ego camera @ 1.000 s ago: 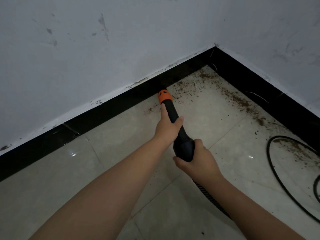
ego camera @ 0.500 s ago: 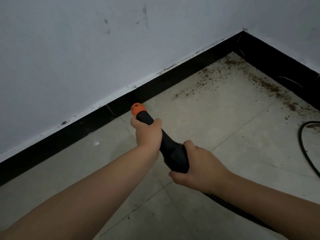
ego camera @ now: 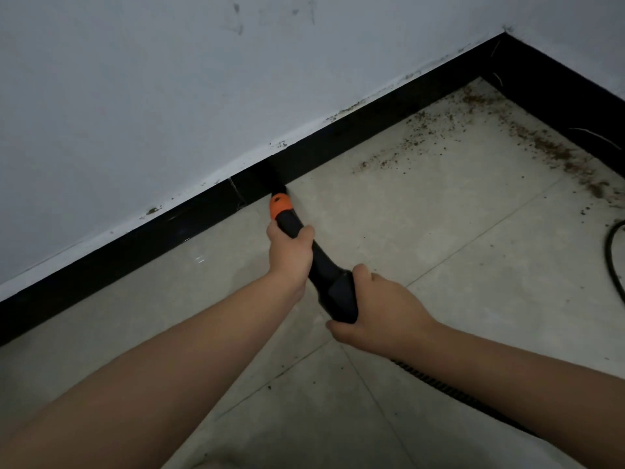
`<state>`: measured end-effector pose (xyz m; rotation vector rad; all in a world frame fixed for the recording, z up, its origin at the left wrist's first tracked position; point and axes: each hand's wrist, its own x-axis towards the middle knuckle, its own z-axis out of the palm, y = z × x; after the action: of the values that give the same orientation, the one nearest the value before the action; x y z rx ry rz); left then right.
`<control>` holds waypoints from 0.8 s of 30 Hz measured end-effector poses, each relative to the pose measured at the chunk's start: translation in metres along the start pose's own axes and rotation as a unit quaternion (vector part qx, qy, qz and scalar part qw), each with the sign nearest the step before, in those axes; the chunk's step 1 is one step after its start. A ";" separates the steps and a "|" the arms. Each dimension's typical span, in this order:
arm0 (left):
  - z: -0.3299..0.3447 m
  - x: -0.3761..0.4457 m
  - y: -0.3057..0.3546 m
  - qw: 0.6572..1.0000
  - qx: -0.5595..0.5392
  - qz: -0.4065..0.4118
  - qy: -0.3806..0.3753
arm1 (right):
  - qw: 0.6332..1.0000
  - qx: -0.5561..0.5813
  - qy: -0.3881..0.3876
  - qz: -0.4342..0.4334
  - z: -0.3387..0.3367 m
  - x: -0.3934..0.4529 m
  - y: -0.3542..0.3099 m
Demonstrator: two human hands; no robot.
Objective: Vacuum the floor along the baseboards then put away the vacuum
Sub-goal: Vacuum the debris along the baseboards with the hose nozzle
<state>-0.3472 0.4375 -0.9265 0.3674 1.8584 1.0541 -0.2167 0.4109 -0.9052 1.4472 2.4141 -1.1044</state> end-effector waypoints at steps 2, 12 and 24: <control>0.013 0.006 0.005 1.000 0.007 0.012 -0.023 | 1.000 0.011 0.010 0.021 -0.006 0.005 0.008; 0.068 0.040 0.026 0.986 0.061 0.021 -0.153 | 0.992 0.011 0.086 0.094 -0.030 0.021 0.051; 0.119 0.055 0.051 0.972 0.098 0.003 -0.214 | 0.983 0.056 0.127 0.124 -0.053 0.034 0.085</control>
<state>-0.2846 0.5630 -0.9409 0.6624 1.5706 0.7249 -0.1530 0.4924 -0.9264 1.9711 2.2703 -1.0687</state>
